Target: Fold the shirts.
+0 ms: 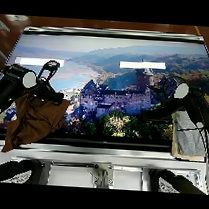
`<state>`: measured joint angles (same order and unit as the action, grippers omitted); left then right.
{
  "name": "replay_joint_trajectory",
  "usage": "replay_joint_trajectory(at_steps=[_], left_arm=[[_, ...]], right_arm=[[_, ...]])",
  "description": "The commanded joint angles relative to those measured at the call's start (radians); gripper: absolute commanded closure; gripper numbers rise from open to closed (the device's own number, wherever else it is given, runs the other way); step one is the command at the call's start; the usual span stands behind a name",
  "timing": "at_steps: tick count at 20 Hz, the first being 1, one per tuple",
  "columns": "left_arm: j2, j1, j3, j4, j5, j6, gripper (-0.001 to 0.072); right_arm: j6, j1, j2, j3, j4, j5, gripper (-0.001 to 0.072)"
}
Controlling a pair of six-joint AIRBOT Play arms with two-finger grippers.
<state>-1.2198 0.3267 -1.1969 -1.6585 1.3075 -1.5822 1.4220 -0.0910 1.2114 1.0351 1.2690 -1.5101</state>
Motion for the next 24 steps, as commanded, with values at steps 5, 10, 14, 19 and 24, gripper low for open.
replay_joint_trajectory(at_steps=[5,10,14,19,24], left_arm=[[-0.01,-0.249,0.001,-0.194,0.006,-0.105,0.0011],[-0.077,-0.55,0.001,0.02,-0.048,-0.056,-0.0001],[-0.192,-0.643,0.001,0.115,-0.037,-0.02,-0.0001],[-0.315,-0.596,0.001,-0.032,-0.127,-0.164,-0.0001],[-0.417,-0.593,0.001,-0.089,-0.118,-0.218,0.0107]], right_arm=[[0.022,-0.005,0.0,-0.007,0.002,0.192,0.0027],[0.036,-0.006,0.0,-0.007,0.003,0.253,0.0026],[0.05,-0.005,0.0,-0.007,0.004,0.293,0.0026],[0.072,-0.006,0.0,-0.007,0.004,0.274,0.0026],[0.079,-0.006,0.0,-0.007,0.0,0.239,0.0027]])
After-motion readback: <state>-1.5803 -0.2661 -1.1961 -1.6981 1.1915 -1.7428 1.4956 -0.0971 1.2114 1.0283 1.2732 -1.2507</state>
